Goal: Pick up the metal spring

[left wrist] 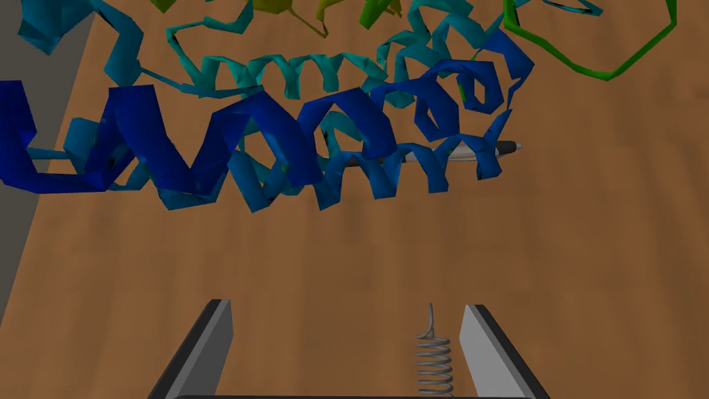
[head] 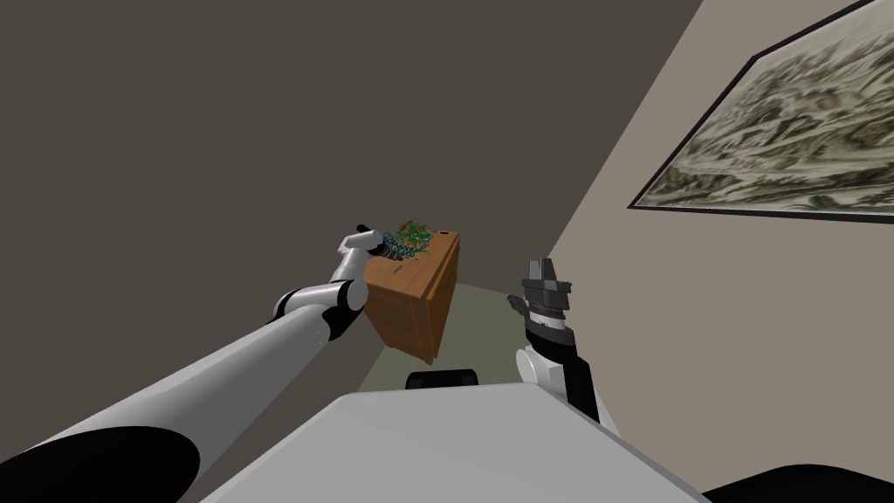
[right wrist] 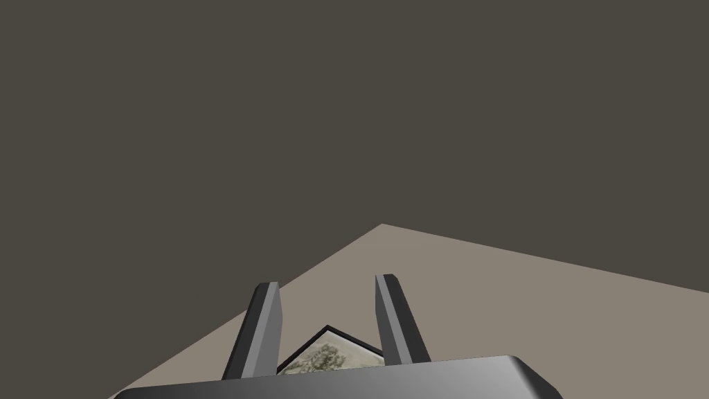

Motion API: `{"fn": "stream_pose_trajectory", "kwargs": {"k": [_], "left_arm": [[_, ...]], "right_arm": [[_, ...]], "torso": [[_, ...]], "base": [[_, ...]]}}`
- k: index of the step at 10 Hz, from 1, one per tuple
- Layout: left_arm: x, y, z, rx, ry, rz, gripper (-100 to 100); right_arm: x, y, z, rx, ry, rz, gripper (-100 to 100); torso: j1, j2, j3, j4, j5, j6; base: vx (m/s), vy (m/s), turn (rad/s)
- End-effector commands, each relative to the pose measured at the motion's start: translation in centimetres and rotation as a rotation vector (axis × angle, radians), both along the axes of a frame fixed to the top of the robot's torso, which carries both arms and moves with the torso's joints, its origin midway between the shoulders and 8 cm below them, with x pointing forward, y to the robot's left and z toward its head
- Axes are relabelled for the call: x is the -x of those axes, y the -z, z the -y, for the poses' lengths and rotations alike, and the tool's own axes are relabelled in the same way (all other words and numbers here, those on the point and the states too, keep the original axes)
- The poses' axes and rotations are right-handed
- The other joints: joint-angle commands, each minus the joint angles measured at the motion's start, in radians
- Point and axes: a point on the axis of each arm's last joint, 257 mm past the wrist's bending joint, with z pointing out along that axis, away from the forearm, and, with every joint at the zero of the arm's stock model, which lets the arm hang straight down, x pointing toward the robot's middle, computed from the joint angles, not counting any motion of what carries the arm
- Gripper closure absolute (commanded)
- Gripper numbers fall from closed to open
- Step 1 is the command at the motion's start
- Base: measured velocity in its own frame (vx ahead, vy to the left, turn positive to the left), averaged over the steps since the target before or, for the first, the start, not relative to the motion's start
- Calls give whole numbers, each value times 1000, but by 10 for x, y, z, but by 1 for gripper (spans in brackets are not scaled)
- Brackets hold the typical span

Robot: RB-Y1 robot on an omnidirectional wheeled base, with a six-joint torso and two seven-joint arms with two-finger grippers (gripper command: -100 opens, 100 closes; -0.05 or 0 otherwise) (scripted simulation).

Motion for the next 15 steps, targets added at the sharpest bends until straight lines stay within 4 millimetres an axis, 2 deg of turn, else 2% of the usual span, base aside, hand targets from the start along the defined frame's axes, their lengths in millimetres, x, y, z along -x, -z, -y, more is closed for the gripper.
{"fn": "stream_pose_trajectory", "kwargs": {"k": [1, 2, 3, 4, 6, 7, 8, 11, 12, 15], "left_arm": [[7, -2, 2, 17, -8, -55, -100], [13, 10, 4, 25, -5, -94, -100], [19, 10, 5, 37, -15, -137, -100], [26, 20, 7, 44, -12, -171, -100], [26, 20, 7, 44, -12, -171, -100], [37, 24, 8, 58, -20, -230, -100], [38, 27, 8, 60, -20, -238, -100], [61, 34, 9, 85, -39, -351, -100], [61, 35, 9, 86, -39, -353, -100], [81, 39, 8, 105, -59, -441, -100]], "right_arm": [[0, 0, 0, 0, 0, 0, 0], [0, 0, 0, 0, 0, 0, 0], [0, 0, 0, 0, 0, 0, 0], [0, 0, 0, 0, 0, 0, 0], [0, 0, 0, 0, 0, 0, 0], [0, 0, 0, 0, 0, 0, 0], [0, 0, 0, 0, 0, 0, 0], [0, 0, 0, 0, 0, 0, 0], [0, 0, 0, 0, 0, 0, 0], [0, 0, 0, 0, 0, 0, 0]], "torso": [[0, 0, 0, 0, 0, 0], [0, -1, 0, 0, 0, 0], [0, -1, 0, 0, 0, 0], [0, -1, 0, 0, 0, 0], [0, 1, 0, 0, 0, 0], [1, 1, 1, 0, 0, 0], [0, 1, 1, 0, 0, 0], [0, 0, 0, 0, 0, 0], [0, 0, 0, 0, 0, 0], [1, 0, 0, 0, 0, 0]], "base": [[38, -8, -32], [36, -5, -13], [40, -7, -22], [31, -7, -15], [4, -2, 2], [17, -3, -28], [26, -4, -14], [33, -1, -18], [25, -3, -7], [21, 1, -10]]}}
